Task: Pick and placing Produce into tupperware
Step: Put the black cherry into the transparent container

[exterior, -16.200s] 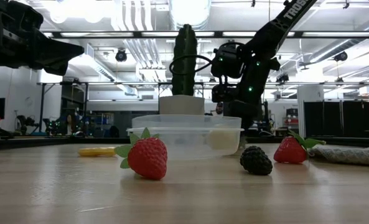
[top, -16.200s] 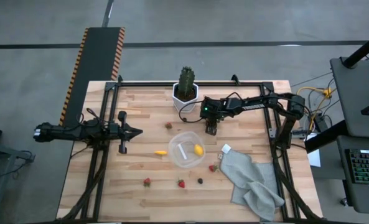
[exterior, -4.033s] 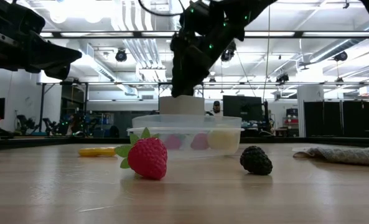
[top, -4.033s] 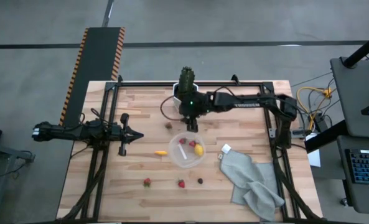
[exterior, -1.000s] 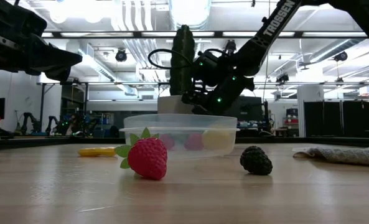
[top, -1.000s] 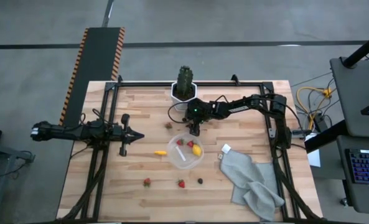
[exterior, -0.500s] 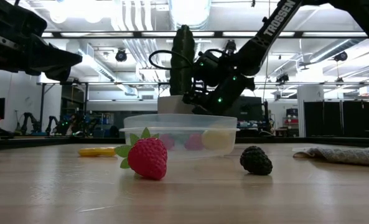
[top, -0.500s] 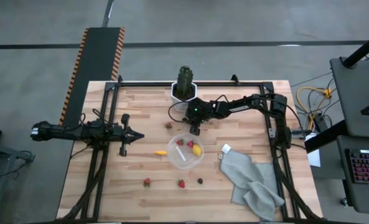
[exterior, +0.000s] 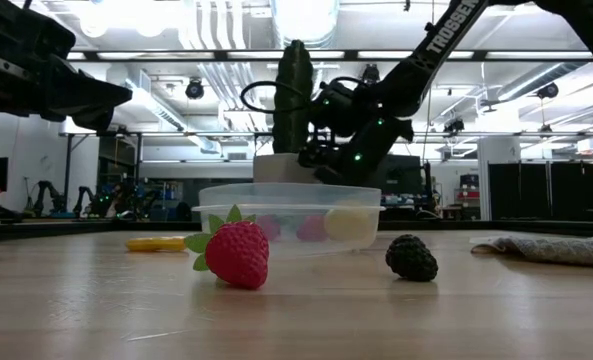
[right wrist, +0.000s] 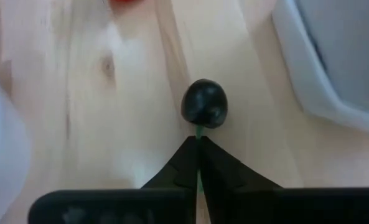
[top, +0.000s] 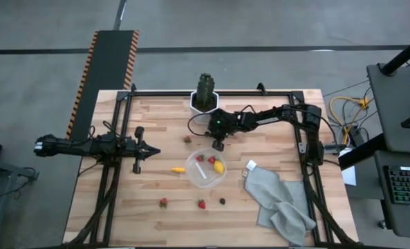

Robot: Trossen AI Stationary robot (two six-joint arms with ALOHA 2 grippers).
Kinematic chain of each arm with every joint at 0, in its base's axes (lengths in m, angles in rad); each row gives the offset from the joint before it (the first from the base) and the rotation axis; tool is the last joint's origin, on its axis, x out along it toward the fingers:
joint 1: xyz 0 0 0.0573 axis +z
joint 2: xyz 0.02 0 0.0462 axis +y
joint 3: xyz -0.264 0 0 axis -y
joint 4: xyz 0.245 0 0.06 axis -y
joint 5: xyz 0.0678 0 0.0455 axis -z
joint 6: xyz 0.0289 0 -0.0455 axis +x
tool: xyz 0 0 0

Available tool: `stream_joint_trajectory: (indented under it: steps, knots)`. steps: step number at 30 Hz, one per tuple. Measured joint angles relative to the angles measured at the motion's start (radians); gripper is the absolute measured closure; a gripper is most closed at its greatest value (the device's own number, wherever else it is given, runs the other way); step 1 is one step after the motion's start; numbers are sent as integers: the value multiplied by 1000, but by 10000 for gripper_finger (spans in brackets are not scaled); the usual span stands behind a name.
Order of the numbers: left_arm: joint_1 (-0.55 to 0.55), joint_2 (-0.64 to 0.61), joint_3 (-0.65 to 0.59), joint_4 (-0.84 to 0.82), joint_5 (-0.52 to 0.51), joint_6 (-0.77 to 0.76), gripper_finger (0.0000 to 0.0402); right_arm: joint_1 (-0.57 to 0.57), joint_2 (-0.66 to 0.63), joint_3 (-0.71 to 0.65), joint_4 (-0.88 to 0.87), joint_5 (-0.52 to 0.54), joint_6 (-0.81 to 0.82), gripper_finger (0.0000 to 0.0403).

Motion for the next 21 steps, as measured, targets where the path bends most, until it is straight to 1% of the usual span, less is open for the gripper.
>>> stream_joint_trajectory:
  steps: [6,14,21]
  knots:
    - [0,0,0,0,0,0,402,1,-86,-6,-74,22,-16,395]
    - [0,-1,0,-1,0,-1,402,8,-159,-6,-100,26,-22,395]
    - [0,-1,0,-1,0,0,402,82,-246,-5,-119,16,15,395]
